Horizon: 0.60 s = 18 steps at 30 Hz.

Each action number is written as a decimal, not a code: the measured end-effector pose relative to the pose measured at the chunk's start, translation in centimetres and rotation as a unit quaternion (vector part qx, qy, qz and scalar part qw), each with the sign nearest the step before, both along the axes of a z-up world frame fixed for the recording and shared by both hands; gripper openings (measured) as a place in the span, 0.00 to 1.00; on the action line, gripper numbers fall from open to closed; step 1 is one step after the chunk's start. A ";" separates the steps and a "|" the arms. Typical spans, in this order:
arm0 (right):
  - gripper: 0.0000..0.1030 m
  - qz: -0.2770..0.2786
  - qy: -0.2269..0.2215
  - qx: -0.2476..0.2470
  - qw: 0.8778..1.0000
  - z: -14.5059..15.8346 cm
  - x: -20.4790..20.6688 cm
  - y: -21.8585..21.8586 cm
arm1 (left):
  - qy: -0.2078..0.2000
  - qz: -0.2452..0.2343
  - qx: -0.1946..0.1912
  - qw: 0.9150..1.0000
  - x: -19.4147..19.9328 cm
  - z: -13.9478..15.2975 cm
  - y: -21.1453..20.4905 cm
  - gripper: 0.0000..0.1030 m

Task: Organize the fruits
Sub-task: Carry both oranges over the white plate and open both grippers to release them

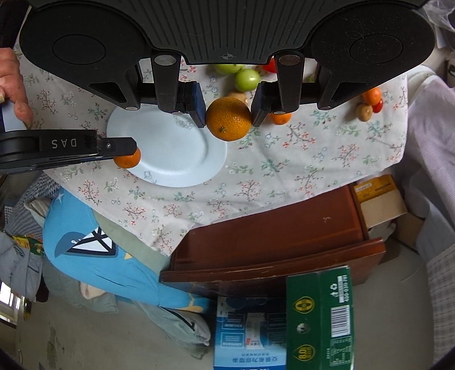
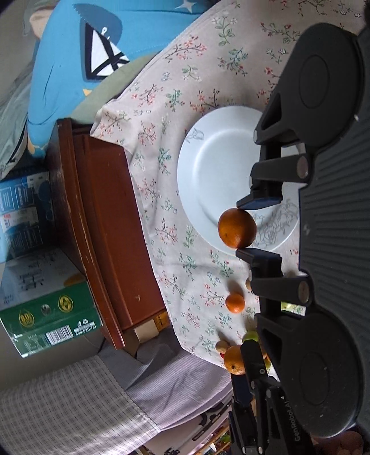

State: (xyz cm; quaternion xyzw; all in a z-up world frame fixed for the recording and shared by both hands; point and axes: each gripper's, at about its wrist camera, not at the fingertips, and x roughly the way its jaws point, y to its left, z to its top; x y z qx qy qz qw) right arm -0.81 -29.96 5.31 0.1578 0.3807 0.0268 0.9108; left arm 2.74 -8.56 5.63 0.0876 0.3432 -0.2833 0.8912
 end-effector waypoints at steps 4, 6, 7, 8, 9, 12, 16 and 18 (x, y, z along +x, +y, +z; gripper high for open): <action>0.29 -0.012 0.013 -0.003 1.000 -1.4 0.4 -1.0 | 0.006 -0.031 0.002 1.000 0.5 -1.1 -2.3 0.31; 0.29 -0.022 0.025 0.002 0.999 -2.0 0.7 -1.6 | 0.013 -0.039 -0.001 0.999 0.9 -1.9 -3.2 0.31; 0.29 -0.027 0.030 0.014 0.999 -2.4 1.0 -2.0 | 0.021 -0.043 -0.004 0.999 1.2 -2.5 -3.7 0.31; 0.29 -0.030 0.034 0.021 0.999 -2.7 1.2 -2.2 | 0.026 -0.044 -0.005 0.999 1.5 -3.0 -4.2 0.31; 0.29 -0.033 0.037 0.021 0.999 -3.0 1.4 -2.3 | 0.030 -0.044 -0.004 0.999 1.7 -3.4 -4.6 0.31; 0.29 -0.037 0.044 0.011 0.998 -3.7 1.8 -2.5 | 0.039 -0.043 -0.008 0.998 2.4 -4.5 -5.7 0.31; 0.29 -0.048 0.060 0.024 0.997 -4.9 2.4 -2.9 | 0.051 -0.041 -0.014 0.998 3.2 -5.8 -7.0 0.31; 0.30 -0.053 0.065 0.024 0.996 -5.3 2.6 -3.0 | 0.050 -0.041 -0.015 0.998 3.3 -6.2 -7.4 0.31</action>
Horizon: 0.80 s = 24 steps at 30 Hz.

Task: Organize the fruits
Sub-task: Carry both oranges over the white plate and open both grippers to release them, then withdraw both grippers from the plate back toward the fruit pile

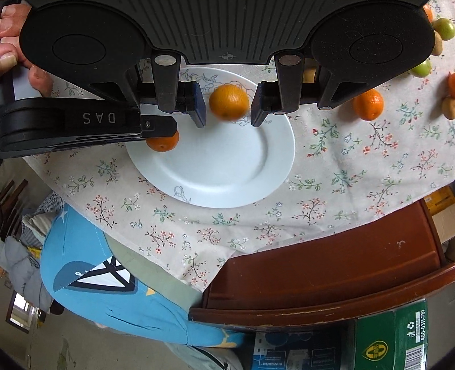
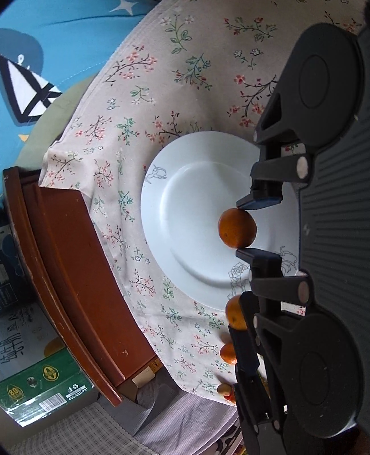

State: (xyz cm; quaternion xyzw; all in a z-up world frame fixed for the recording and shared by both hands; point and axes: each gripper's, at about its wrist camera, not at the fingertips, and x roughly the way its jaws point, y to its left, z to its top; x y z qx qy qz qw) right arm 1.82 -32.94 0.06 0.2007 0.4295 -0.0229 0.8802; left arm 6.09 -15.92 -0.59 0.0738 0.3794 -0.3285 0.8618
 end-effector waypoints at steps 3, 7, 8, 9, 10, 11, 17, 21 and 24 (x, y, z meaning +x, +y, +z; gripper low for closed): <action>0.32 -0.009 0.003 0.004 1.000 -0.2 0.2 -0.4 | 0.002 0.007 0.003 1.000 0.4 -0.6 -0.1 0.33; 0.32 -0.036 -0.005 -0.001 0.999 0.2 0.1 -1.4 | -0.005 0.018 0.022 1.000 0.5 -1.2 0.0 0.33; 0.32 -0.049 -0.007 -0.011 0.999 0.3 0.1 -1.7 | -0.004 0.023 0.022 0.999 0.6 -1.2 0.1 0.37; 0.32 -0.065 -0.007 -0.023 0.998 0.4 0.1 -2.1 | -0.002 0.027 0.021 0.999 0.7 -1.3 0.3 0.41; 0.32 -0.083 -0.005 -0.037 0.996 0.4 0.2 -2.5 | -0.001 0.031 0.020 0.999 0.7 -1.3 0.4 0.42; 0.32 -0.099 -0.001 -0.048 0.994 0.3 0.2 -2.9 | -0.001 0.034 0.021 0.999 0.7 -1.4 0.6 0.43; 0.32 -0.135 0.027 -0.034 0.990 -1.3 0.9 -4.8 | -0.001 0.045 0.040 0.998 0.7 -2.0 0.8 0.49; 0.34 -0.119 0.039 -0.029 0.992 -2.3 1.8 -4.2 | -0.007 0.046 0.057 0.997 0.6 -2.4 0.8 0.51; 0.36 -0.113 0.040 -0.038 0.992 -2.4 2.1 -3.7 | -0.006 0.050 0.058 0.997 0.6 -2.4 1.0 0.56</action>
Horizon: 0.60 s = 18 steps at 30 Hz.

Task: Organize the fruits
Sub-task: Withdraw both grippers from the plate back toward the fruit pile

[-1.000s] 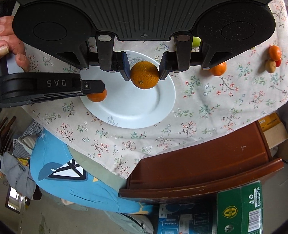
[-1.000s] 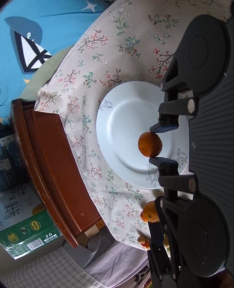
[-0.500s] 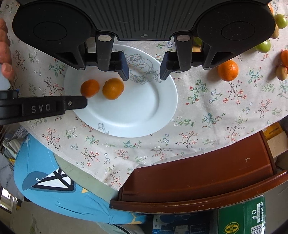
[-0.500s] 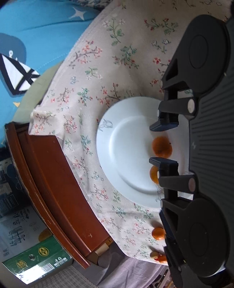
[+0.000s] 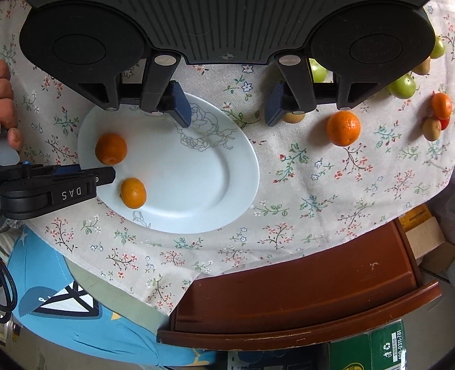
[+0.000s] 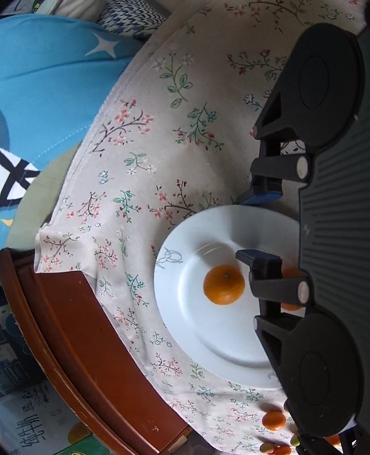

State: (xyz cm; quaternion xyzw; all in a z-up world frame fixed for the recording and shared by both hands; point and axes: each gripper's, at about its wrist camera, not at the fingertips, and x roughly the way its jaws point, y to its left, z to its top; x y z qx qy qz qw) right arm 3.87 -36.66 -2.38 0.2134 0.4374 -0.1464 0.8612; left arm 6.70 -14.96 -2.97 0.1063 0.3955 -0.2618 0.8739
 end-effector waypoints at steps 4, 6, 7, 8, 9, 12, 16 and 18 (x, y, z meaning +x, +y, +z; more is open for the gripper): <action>0.36 0.009 -0.001 -0.011 1.000 0.0 0.1 0.4 | 0.002 0.006 -0.002 1.000 0.0 -0.1 0.2 0.58; 0.36 0.016 -0.001 -0.019 1.000 0.0 0.2 0.7 | 0.002 0.010 -0.001 1.000 0.0 0.0 0.3 0.58; 0.36 0.020 -0.001 -0.020 1.000 0.0 0.3 0.9 | 0.001 0.011 0.001 1.000 0.0 0.0 0.4 0.58; 0.36 0.024 -0.002 -0.020 1.000 0.0 0.3 1.0 | 0.000 0.012 0.002 1.000 0.0 0.0 0.5 0.58; 0.36 0.029 -0.003 -0.018 0.999 0.1 0.4 1.1 | 0.001 0.013 0.003 1.000 0.1 0.0 0.6 0.58; 0.36 0.039 -0.006 -0.023 0.999 0.1 0.5 1.7 | 0.003 0.019 0.004 1.000 0.2 0.0 0.9 0.59; 0.39 0.049 -0.007 -0.025 0.998 0.1 0.6 2.4 | 0.003 0.026 0.007 1.000 0.2 0.2 1.4 0.59; 0.39 0.052 -0.008 -0.027 0.998 0.1 0.6 2.6 | 0.003 0.026 0.008 1.000 0.2 0.3 1.7 0.59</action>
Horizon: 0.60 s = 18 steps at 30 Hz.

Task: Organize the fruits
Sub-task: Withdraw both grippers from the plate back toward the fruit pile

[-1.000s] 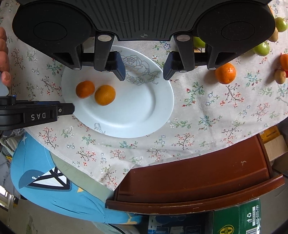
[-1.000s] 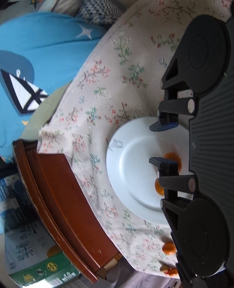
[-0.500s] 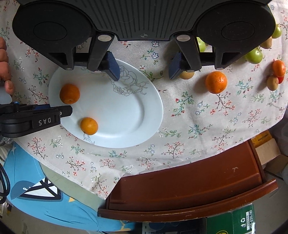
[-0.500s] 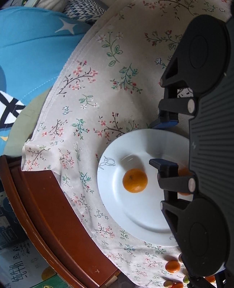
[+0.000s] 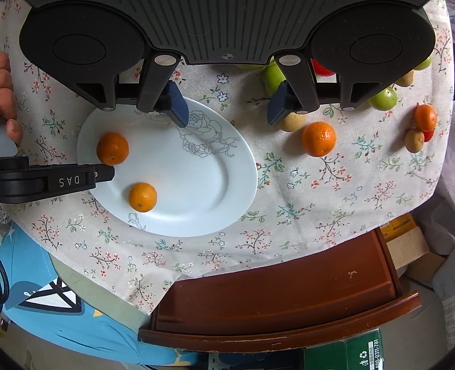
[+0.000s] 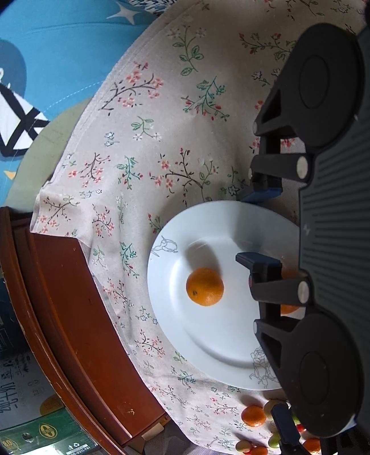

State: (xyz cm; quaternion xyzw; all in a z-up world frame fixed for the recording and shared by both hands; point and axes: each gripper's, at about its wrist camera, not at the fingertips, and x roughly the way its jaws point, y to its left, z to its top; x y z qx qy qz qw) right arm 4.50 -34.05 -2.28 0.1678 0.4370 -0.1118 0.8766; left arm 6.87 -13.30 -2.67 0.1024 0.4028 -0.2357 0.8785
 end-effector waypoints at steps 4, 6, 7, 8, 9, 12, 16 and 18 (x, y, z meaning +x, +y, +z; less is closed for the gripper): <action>0.39 0.003 -0.001 0.000 1.000 0.0 0.1 0.2 | 0.000 -0.002 -0.003 1.000 -0.3 0.5 0.5 0.60; 0.39 0.005 -0.002 0.000 1.000 0.0 0.2 0.2 | 0.001 -0.003 -0.001 1.000 -0.5 0.9 0.8 0.61; 0.39 0.007 -0.002 0.000 1.000 0.0 0.2 0.3 | 0.000 -0.002 0.000 1.000 -0.7 1.1 1.0 0.62; 0.39 0.010 -0.003 0.000 1.000 0.0 0.2 0.3 | 0.000 -0.001 0.001 1.000 -0.8 1.2 1.2 0.64; 0.39 0.012 -0.003 0.000 1.000 0.0 0.3 0.4 | 0.001 0.003 0.002 1.000 -1.0 1.5 1.4 0.68; 0.39 0.019 -0.003 -0.004 1.000 0.0 0.5 0.7 | 0.002 0.012 0.004 1.000 -1.5 2.4 2.5 0.73; 0.39 0.016 -0.001 -0.003 1.000 0.1 0.4 0.8 | -0.011 0.021 0.011 1.000 -1.9 4.0 4.6 0.74; 0.39 0.009 -0.001 0.004 1.000 0.2 0.4 0.6 | -0.013 0.037 0.011 0.999 -1.8 4.7 6.1 0.77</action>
